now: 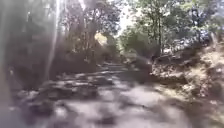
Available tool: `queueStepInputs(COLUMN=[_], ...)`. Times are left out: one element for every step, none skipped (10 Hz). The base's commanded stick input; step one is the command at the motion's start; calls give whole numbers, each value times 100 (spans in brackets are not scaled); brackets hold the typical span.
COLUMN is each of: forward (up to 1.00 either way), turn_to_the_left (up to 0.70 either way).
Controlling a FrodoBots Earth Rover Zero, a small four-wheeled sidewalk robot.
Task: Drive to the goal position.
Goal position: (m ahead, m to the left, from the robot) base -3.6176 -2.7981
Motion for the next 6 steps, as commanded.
queueStepInputs(forward=[45, 45, 45, 45, 45, 45], turn_to_the_left=[0, 0, 0, 0, 0, 0])
